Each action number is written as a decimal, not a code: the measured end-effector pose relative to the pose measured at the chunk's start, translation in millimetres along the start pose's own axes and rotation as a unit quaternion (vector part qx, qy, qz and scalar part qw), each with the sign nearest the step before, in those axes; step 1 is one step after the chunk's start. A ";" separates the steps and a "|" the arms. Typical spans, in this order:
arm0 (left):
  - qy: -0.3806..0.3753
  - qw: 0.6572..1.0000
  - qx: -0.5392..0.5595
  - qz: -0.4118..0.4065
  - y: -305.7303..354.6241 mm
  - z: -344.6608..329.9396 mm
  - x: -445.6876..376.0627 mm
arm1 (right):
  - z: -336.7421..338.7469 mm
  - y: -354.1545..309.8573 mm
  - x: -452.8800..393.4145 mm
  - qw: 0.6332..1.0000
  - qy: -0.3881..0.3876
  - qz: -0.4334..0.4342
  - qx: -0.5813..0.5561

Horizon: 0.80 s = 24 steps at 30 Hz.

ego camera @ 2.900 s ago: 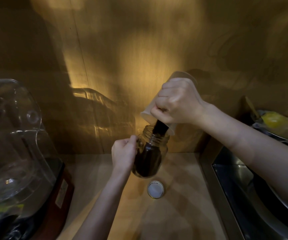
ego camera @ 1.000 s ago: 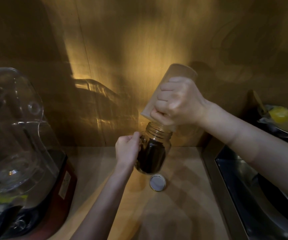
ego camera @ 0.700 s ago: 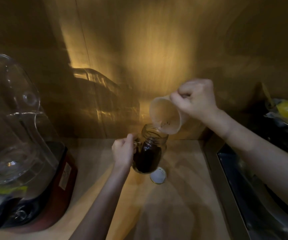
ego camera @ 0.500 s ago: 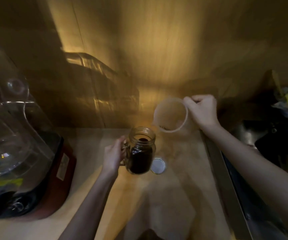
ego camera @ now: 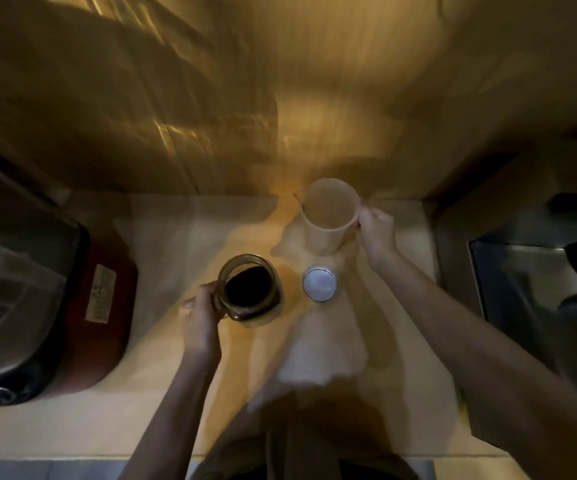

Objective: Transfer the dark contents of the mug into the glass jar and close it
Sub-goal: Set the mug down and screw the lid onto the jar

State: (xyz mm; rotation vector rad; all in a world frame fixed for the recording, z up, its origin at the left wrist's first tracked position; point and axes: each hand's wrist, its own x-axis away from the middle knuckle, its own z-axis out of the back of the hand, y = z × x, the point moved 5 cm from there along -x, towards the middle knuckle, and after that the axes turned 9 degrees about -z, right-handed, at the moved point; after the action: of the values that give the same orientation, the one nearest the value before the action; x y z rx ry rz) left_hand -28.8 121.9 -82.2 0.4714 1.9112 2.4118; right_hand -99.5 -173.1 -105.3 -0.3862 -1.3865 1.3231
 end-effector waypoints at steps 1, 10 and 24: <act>0.007 1.000 0.019 0.018 -3.5 -4.0 -1.8 | -5.8 1.4 -0.7 1.000 -0.002 -0.007 0.004; -0.063 0.994 0.013 0.093 -51.9 -39.7 -6.7 | -25.1 23.8 -4.4 0.999 0.018 -0.031 0.014; -0.074 0.994 -0.006 0.078 -64.4 -49.6 -11.2 | -4.9 84.6 39.3 0.995 -0.017 0.008 0.094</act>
State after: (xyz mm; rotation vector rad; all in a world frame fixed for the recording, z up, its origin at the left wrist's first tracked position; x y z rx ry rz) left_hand -41.1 88.4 -156.1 0.8031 1.8616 2.4000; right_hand -144.8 -111.8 -159.2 -0.2485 -1.2759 1.4656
